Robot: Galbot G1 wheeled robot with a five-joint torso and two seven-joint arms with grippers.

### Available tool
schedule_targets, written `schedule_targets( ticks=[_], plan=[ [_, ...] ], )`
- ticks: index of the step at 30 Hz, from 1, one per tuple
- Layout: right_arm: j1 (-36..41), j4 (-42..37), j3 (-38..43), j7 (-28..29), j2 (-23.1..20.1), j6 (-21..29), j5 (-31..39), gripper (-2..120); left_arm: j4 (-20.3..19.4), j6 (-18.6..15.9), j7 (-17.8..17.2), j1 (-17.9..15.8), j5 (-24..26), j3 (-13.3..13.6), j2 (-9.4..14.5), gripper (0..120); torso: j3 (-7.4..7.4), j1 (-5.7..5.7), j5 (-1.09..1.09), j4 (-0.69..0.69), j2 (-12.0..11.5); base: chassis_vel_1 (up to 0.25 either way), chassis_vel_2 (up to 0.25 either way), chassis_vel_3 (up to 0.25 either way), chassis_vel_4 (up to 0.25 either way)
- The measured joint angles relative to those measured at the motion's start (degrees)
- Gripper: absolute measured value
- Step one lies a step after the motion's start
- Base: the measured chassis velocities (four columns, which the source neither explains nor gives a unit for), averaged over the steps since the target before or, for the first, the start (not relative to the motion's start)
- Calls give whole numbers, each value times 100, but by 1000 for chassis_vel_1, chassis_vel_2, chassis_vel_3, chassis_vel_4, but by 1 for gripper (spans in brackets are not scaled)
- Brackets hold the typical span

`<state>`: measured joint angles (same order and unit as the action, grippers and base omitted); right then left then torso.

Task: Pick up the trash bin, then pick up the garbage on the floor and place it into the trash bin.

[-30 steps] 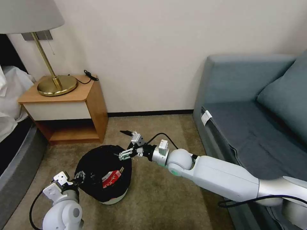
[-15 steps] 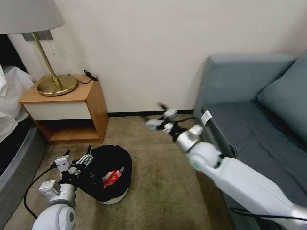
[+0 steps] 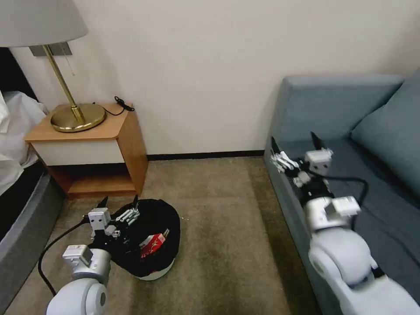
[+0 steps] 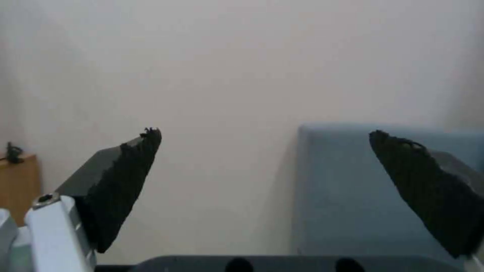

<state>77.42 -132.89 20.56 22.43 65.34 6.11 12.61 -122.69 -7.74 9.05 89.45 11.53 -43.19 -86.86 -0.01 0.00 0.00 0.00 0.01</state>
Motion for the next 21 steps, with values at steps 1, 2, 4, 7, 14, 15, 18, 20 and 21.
schedule_targets(
  ticks=[1, 2, 4, 7, 14, 15, 18, 20, 21],
  plan=[
    [0, 0, 0, 0, 0, 0, 0, 100, 0, 0, 0, 0, 0, 0, 0, 100, 0, 0, 0, 0, 0, 0, 0, 0, 0],
    [105, -33, -34, 2, 170, -2, -100, 100, -23, 23, -9, 15, -40, 15, -12, 100, 0, 0, -1, 0, 0, 0, 0, 0, 0],
    [254, -77, -101, -3, 398, -8, -227, 100, -68, 76, -44, 49, -138, 34, -43, 100, 0, 0, 1, 0, 0, 0, 0, 0, 0],
    [453, -112, -266, -45, 737, -46, -439, 100, -137, 223, -98, 111, -328, 44, -107, 100, 0, 0, 2, 0, 0, 0, 0, 0, 0],
    [528, 24, -477, -104, 1037, -121, -582, 100, -285, 404, -287, 247, -589, 51, -216, 100, 0, 0, 0, -1, 0, 0, 0, 0, 0],
    [521, 41, -465, -103, 1036, -134, -588, 100, -300, 404, -288, 262, -590, 50, -216, 100, 0, 0, 0, -1, 0, 0, 0, 0, 0],
    [506, 63, -451, -102, 1032, -143, -590, 100, -307, 398, -295, 276, -559, 49, -212, 100, 0, 0, 0, -1, 0, 0, 0, 0, 0],
    [505, 78, -450, -103, 1028, -143, -591, 100, -289, 364, -310, 276, -520, 49, -203, 100, 0, 0, 0, -1, 0, 0, 0, 0, 0],
    [505, 78, -450, -103, 1028, -143, -591, 100, -289, 364, -310, 276, -520, 49, -203, 100, 0, 0, 0, -1, 0, 0, 0, 0, 0]
  ],
)
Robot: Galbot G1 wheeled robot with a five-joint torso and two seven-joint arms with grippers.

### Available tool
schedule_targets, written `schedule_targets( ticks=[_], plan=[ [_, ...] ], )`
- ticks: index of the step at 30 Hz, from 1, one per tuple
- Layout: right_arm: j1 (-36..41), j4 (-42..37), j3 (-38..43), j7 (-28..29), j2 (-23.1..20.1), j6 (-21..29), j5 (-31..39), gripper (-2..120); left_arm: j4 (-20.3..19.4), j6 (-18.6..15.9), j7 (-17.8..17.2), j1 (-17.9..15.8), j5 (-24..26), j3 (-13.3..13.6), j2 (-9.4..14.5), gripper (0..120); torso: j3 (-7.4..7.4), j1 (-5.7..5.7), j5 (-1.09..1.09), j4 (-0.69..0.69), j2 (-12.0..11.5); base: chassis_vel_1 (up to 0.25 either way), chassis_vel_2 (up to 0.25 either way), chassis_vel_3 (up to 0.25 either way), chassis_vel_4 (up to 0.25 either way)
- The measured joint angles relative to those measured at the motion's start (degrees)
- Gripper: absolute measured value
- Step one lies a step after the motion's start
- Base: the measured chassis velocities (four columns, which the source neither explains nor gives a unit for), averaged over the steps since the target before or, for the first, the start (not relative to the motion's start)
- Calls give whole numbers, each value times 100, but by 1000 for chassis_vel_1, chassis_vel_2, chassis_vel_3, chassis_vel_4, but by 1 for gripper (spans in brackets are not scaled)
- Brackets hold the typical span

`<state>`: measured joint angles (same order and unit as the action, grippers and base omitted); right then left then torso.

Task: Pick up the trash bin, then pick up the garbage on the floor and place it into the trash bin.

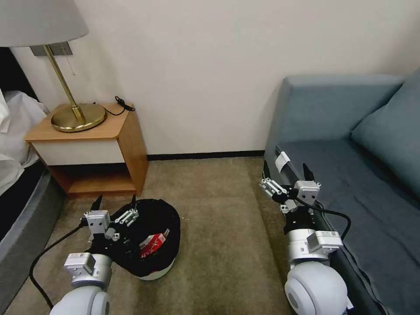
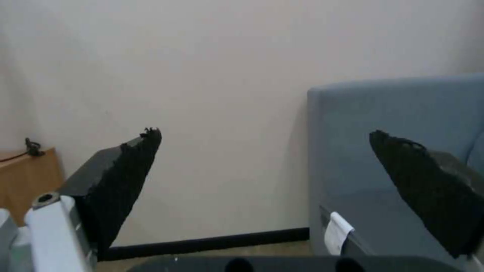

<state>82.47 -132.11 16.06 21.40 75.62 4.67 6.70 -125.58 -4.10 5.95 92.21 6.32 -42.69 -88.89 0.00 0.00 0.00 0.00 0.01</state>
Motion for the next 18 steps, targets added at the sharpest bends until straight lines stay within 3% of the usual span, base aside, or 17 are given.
schedule_targets(
  ticks=[18],
  plan=[
    [7, 29, -22, -19, -11, -3, -21, 100, 52, -44, -47, -6, 60, 10, 9, 100, 0, 0, 0, 0, -1, 0, 0, 0, 0]
  ],
)
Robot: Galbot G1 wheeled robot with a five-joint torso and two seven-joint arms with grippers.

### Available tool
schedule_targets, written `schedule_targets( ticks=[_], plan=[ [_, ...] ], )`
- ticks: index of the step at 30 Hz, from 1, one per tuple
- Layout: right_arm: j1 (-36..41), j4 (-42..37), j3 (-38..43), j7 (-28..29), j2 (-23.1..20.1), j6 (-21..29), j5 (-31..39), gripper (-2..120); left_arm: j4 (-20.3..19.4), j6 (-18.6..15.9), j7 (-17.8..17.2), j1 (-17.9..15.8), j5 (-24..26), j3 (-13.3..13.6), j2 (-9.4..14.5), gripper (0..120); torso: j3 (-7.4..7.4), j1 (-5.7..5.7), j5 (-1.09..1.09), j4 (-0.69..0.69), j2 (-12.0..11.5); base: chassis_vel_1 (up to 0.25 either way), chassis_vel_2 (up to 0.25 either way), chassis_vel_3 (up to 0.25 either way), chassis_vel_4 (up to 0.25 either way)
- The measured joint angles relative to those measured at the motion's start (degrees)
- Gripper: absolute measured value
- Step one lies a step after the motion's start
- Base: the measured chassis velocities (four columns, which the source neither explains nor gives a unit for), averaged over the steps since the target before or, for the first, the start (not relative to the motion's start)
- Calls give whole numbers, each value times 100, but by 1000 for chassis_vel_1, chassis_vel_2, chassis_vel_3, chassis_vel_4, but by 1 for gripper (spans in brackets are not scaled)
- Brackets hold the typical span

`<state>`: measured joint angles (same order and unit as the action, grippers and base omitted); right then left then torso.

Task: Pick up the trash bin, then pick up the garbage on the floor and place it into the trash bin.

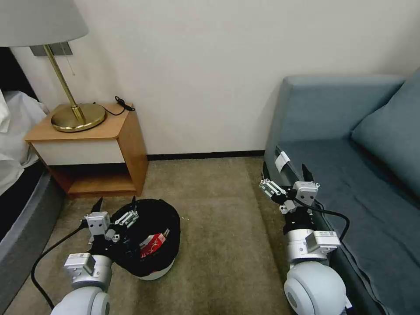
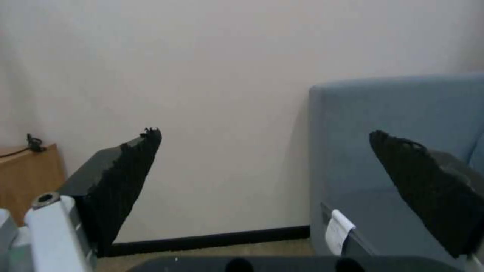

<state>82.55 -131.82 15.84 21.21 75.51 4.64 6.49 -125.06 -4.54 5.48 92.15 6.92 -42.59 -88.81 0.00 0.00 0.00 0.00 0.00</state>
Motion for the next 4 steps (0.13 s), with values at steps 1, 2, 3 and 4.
schedule_targets(
  ticks=[1, 2, 3, 4],
  plan=[
    [0, 0, -1, -1, 0, 0, 1, 100, 1, -1, 0, -1, 0, 0, 0, 100, 0, 0, 0, 0, 0, 0, 0, 0, 0],
    [-1, 0, -1, -1, -1, 0, 1, 100, 2, -2, -1, -1, 1, 0, 0, 100, 0, 0, 0, 0, 0, 0, 0, 0, 0],
    [-1, 0, -1, -1, -1, 0, 1, 100, 2, -2, -1, -1, 1, 0, 0, 100, 0, 0, 0, 0, 0, 0, 0, 0, 0],
    [-2, 1, -2, -2, -1, 0, 2, 100, 2, -3, -1, -1, 2, 0, 0, 100, 0, 0, 0, 0, 0, 0, 0, 0, 0]
  ],
)
